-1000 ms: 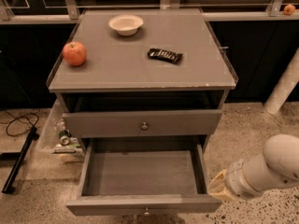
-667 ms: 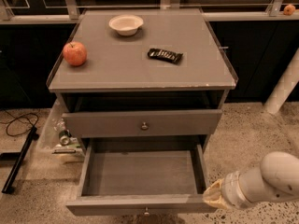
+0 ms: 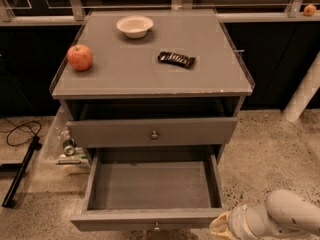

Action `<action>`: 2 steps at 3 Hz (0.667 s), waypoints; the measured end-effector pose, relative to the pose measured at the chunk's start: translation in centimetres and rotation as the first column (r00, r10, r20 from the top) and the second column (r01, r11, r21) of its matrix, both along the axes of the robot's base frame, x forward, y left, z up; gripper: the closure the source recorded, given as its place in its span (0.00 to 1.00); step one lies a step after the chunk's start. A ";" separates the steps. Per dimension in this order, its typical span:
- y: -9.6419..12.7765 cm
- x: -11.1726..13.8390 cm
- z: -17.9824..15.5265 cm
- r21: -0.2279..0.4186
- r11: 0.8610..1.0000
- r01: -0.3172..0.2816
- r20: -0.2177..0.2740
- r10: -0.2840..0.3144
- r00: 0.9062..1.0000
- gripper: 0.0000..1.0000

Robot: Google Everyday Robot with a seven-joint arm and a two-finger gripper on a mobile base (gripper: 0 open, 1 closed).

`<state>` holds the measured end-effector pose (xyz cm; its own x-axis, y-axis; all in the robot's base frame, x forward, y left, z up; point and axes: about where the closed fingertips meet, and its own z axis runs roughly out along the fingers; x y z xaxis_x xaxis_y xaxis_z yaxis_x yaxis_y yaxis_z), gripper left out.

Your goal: Close middle drawer

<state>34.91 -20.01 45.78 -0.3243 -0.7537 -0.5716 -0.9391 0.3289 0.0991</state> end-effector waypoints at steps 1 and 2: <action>1.0 -0.1 -4.0 0.017 1.000 -0.008 -0.026 0.008 1.000 1.00; 2.3 1.2 -5.6 0.032 0.999 -0.022 -0.018 0.022 1.000 1.00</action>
Offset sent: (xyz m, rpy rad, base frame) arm 0.0302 0.0355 -0.0728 0.0458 0.0022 0.0366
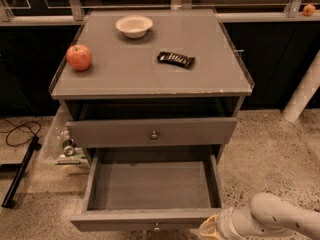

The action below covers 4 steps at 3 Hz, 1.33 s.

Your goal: Close middle drawer

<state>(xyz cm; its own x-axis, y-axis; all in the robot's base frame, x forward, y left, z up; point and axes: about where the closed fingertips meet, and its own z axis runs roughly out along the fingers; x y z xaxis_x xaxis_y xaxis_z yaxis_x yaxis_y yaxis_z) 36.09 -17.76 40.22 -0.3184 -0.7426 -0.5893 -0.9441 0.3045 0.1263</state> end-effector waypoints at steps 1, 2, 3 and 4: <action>0.0 0.0 -0.1 0.001 1.000 0.000 -0.001 0.000 1.000 0.81; 0.0 0.0 -0.1 0.001 1.000 0.000 -0.001 0.000 1.000 0.58; 0.0 0.0 -0.1 0.001 1.000 0.000 -0.001 0.000 1.000 0.34; 0.0 0.0 -0.1 0.001 1.000 0.000 -0.001 0.000 1.000 0.13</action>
Offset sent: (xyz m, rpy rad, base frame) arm -0.0003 0.0004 -0.0006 0.0011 0.0013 0.0001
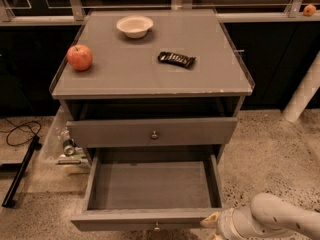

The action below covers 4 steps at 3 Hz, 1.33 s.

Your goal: Close middle drawer

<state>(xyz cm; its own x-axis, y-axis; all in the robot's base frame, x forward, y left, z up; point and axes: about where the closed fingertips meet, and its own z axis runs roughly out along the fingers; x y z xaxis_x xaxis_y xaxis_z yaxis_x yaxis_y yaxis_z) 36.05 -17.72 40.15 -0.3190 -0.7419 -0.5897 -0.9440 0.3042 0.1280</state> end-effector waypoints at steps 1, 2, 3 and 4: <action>0.2 0.4 0.0 0.015 1.000 -0.006 0.000 0.006 1.000 0.00; 0.2 0.0 0.0 0.015 1.000 -0.007 0.001 0.007 1.000 0.19; 1.4 5.0 0.3 0.016 0.999 -0.028 0.062 0.027 0.998 0.43; 2.0 7.6 0.6 0.017 0.999 -0.040 0.094 0.038 0.995 0.66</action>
Offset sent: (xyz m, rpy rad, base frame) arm 0.0987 0.0226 0.0034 0.0014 -0.1392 0.0431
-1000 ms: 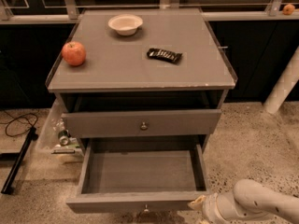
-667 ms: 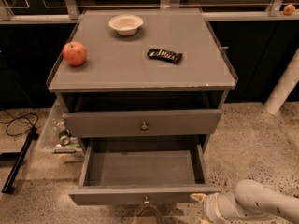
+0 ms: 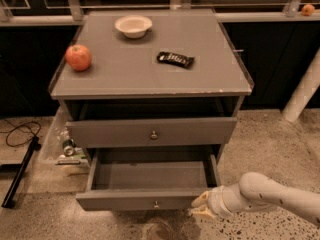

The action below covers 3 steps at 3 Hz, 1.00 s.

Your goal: Close middle drawer

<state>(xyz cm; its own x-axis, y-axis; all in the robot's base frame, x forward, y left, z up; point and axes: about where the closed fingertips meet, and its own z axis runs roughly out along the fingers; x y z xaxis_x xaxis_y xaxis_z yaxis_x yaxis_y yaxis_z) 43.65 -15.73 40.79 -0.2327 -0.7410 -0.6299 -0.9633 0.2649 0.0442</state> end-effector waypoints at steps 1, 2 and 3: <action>0.3 4.6 0.4 -0.011 1.000 0.004 0.049 -0.004 0.999 0.88; 0.3 4.5 0.5 -0.011 1.000 0.005 0.049 -0.004 0.999 1.00; -1.3 8.4 -0.1 -0.023 0.998 0.056 0.078 -0.054 0.995 1.00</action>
Offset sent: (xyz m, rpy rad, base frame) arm 0.2248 -0.0579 -0.0034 -0.0608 -0.2058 -0.1816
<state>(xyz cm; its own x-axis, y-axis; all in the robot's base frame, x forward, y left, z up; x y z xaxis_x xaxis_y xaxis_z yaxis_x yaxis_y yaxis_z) 52.09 -17.04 40.73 -0.2246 -0.7445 -0.6288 -0.9475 0.3175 -0.0375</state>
